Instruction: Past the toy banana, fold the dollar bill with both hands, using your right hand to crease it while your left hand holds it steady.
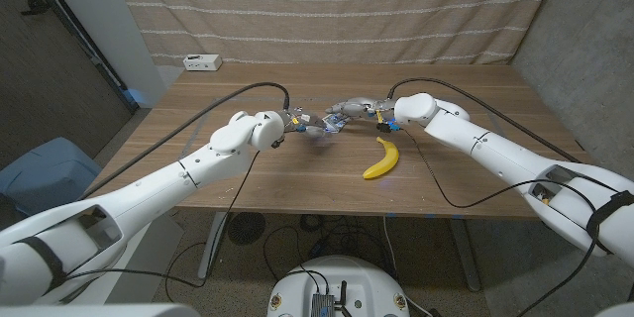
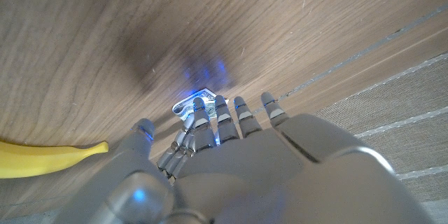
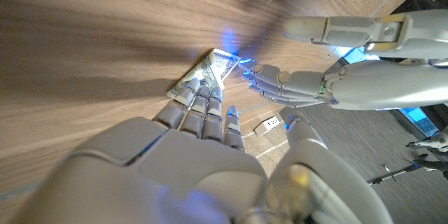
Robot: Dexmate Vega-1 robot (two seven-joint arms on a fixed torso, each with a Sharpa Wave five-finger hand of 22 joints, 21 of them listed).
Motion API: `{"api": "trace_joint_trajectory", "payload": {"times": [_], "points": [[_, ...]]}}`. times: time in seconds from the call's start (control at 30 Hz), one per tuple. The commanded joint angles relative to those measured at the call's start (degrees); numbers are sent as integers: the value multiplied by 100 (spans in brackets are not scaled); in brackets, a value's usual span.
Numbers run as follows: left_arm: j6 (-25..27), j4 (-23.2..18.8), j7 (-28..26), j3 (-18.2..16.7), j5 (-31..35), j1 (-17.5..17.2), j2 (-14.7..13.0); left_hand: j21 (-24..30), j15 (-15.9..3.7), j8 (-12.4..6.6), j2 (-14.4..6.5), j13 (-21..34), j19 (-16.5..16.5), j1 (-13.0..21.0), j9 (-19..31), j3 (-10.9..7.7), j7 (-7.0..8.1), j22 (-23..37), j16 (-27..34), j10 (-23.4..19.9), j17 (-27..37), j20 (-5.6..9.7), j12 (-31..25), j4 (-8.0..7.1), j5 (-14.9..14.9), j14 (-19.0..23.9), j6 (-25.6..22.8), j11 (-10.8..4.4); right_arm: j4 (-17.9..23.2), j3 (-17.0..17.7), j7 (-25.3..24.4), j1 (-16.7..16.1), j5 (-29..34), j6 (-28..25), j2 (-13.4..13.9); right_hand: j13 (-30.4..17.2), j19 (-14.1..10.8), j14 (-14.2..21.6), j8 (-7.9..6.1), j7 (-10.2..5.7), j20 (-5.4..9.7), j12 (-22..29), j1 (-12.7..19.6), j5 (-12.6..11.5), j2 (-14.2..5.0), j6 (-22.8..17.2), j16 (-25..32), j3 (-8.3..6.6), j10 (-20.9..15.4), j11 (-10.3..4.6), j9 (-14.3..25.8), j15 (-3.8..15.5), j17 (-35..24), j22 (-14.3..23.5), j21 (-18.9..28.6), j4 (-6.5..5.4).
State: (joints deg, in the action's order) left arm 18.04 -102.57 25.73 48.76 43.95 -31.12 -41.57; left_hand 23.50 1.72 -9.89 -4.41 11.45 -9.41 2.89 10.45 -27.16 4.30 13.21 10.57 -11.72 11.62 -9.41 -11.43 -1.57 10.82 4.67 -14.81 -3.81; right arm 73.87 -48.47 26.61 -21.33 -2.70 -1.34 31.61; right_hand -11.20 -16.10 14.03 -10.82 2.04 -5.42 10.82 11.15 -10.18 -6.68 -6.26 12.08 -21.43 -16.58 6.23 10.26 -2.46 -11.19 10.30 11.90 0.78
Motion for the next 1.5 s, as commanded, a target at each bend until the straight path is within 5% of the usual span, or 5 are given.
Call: {"api": "trace_joint_trajectory", "payload": {"times": [0.03, 0.47, 0.93, 1.17, 1.5], "points": [[-358, 637, 70, 182, -315, 289, 219, -13, 3, -66, 18, 13, -193, -153, 8, 45, -160, 35, 37, -61, 25, 4, -39, -147, 55, -39, -54, -94, -136, 16, 28, 40, -32, 124, -61, 7, -113, 34, -27, -5, -51, 35, -51, -31, 9, -39, -7, -10, -11, 2, 9, -14, -6, 5, 20, -44], [-359, 903, 341, 566, -128, 529, 350, 15, -42, -68, 125, -9, -194, -273, -14, 219, -191, 59, 66, -10, 20, 49, -21, -367, 112, -80, -86, -141, -117, 145, -75, -65, -171, 342, -40, 7, -129, 40, -32, -13, -39, 40, -54, -35, 2, -72, -15, -23, -16, -12, 8, -15, -1, 5, 22, -42], [-430, 833, 326, 567, -219, 544, 344, 35, -107, -129, 272, -23, -168, -233, -27, 321, -254, 58, 73, -157, 0, 83, -80, -385, 135, -98, -243, -124, 1114, 704, -1932, -923, 298, -113, 336, 9, -200, 110, -155, -105, -4, 72, 79, -45, -208, -574, -13, -222, -111, -37, 9, 1, 6, 8, 37, -26], [-447, 807, 292, 548, -239, 541, 329, 32, -110, -127, 311, -26, -181, -222, -29, 351, -252, 57, 72, -162, -7, 81, -79, -389, 145, -107, -257, -104, 1005, 606, -1712, -807, 251, -354, 281, 10, -185, 68, -125, -175, -18, 42, 62, -29, -186, -572, -30, -226, -40, -19, 9, -87, -4, 9, 27, -41], [-433, 764, 299, 525, -247, 519, 295, 33, -106, -120, 343, -29, -188, -210, -30, 381, -241, 57, 78, -174, -15, 83, -80, -396, 159, -102, -258, -126, -11, 261, -1188, -250, 233, 19, -130, 11, 107, -361, 0, -210, 125, -35, 18, -17, -161, -378, -141, -226, 269, -54, 13, -38, -33, 9, -74, -84]]}}
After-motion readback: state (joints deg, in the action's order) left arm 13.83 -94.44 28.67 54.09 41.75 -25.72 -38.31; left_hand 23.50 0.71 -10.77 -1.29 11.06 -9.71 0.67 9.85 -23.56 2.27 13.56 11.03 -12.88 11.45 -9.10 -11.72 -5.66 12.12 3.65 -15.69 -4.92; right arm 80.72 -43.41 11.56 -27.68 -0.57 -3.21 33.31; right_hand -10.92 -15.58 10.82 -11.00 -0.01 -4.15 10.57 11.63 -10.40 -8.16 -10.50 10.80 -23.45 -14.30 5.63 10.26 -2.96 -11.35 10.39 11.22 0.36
